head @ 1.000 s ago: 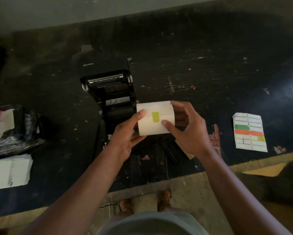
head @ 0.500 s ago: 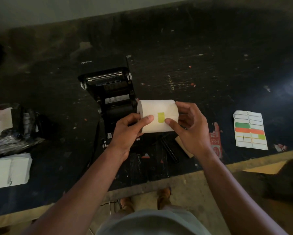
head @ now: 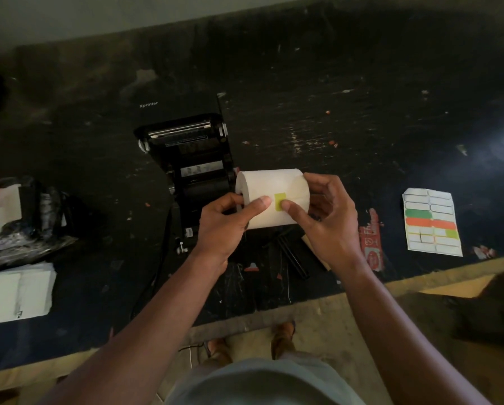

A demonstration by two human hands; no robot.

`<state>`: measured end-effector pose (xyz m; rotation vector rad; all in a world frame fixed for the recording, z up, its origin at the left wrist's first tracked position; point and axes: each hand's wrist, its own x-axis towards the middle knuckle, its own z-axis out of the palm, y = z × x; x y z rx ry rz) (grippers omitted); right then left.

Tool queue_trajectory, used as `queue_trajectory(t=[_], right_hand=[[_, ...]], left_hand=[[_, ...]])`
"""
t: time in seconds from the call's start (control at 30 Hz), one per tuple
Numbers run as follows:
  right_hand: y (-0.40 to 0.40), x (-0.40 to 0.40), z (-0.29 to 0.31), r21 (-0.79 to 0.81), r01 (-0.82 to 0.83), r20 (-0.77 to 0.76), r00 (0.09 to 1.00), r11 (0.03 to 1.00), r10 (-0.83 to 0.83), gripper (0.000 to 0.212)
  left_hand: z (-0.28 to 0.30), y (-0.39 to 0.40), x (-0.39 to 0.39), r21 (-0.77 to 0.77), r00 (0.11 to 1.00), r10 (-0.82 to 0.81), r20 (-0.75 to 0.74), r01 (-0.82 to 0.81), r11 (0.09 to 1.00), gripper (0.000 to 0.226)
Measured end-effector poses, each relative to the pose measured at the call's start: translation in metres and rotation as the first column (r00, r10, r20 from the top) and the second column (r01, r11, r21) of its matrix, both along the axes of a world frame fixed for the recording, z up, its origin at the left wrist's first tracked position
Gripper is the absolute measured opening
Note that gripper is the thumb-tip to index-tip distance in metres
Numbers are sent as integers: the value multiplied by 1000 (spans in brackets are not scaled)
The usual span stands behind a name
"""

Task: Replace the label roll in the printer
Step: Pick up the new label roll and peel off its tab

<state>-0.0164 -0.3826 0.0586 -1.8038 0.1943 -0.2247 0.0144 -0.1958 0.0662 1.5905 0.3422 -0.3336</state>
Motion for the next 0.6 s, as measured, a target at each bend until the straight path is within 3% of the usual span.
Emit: queue_trajectory(t=[0.23, 0.6], right_hand=[[5, -1, 3, -29, 23, 11, 1000, 999, -23, 62], [6, 0, 5, -102, 37, -1, 999, 994, -37, 71]], left_hand=[[-5, 1, 0, 2, 1000, 13, 13, -13, 1000, 41], [-6, 0, 0, 21, 1000, 17, 17, -17, 1000, 32]])
